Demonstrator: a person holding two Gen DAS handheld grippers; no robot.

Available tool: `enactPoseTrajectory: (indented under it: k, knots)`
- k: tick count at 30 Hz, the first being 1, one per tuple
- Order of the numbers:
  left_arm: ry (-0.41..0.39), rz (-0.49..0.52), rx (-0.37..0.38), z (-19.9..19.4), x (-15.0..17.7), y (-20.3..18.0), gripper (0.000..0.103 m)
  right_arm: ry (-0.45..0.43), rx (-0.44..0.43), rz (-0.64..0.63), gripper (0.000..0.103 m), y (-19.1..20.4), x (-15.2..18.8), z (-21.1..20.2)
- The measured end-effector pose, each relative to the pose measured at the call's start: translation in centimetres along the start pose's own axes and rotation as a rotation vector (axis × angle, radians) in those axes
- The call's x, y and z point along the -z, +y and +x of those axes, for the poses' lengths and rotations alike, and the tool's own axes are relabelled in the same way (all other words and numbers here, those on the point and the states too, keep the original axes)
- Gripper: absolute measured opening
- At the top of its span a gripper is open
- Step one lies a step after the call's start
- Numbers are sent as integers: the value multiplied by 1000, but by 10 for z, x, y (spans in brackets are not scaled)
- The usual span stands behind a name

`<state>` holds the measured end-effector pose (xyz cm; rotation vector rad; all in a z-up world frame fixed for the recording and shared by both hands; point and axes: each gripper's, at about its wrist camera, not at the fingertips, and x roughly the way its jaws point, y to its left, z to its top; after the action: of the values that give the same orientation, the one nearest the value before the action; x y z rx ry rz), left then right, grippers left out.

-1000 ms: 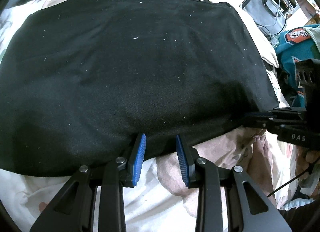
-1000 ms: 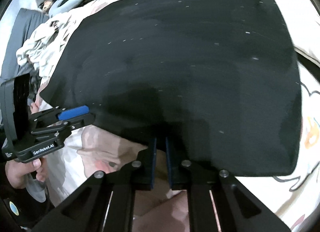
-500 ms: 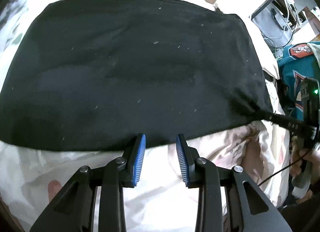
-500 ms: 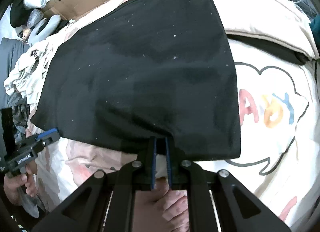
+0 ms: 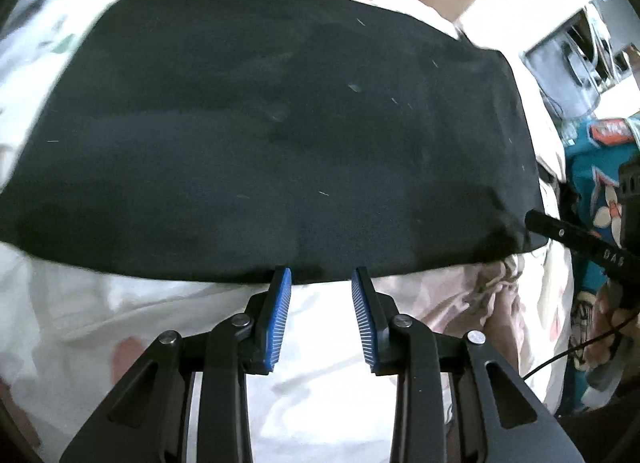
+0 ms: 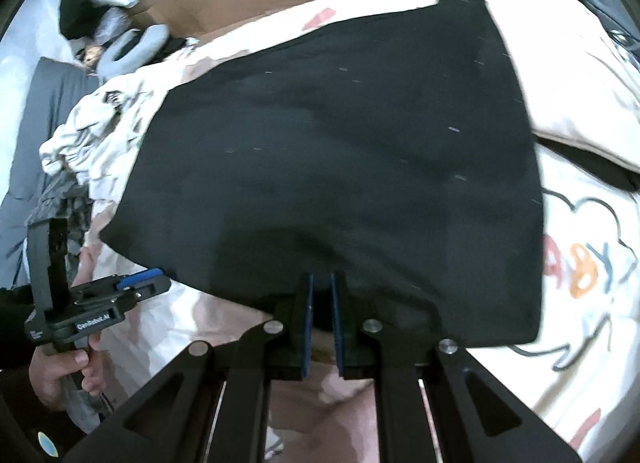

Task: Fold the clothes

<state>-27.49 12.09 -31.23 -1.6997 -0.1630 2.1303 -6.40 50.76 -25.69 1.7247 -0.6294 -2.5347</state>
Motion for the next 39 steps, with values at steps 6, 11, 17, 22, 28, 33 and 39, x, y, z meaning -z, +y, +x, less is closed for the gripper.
enactPoseTrajectory:
  k: [6, 11, 17, 22, 28, 33, 39]
  knots:
    - [-13, -122, -42, -23, -1, 46, 32, 2, -36, -46, 7, 25, -14, 15]
    - [-31, -177, -59, -32, 0, 68, 32, 23, -74, -128, 7, 44, -17, 21]
    - [-85, -212, -85, -38, 1, 85, 32, 54, -114, -176, 7, 66, -19, 36]
    - [-92, -186, -82, -32, 1, 82, 32, 99, -144, -221, 7, 88, -17, 56]
    - [-76, -156, -103, -13, -3, 80, 31, 143, -190, -276, 7, 110, -14, 77]
    - [-64, -181, -139, -5, -3, 93, 32, 172, -196, -307, 7, 121, -11, 95]
    - [-84, -254, -190, -20, -5, 121, 32, 198, -172, -306, 7, 117, -8, 105]
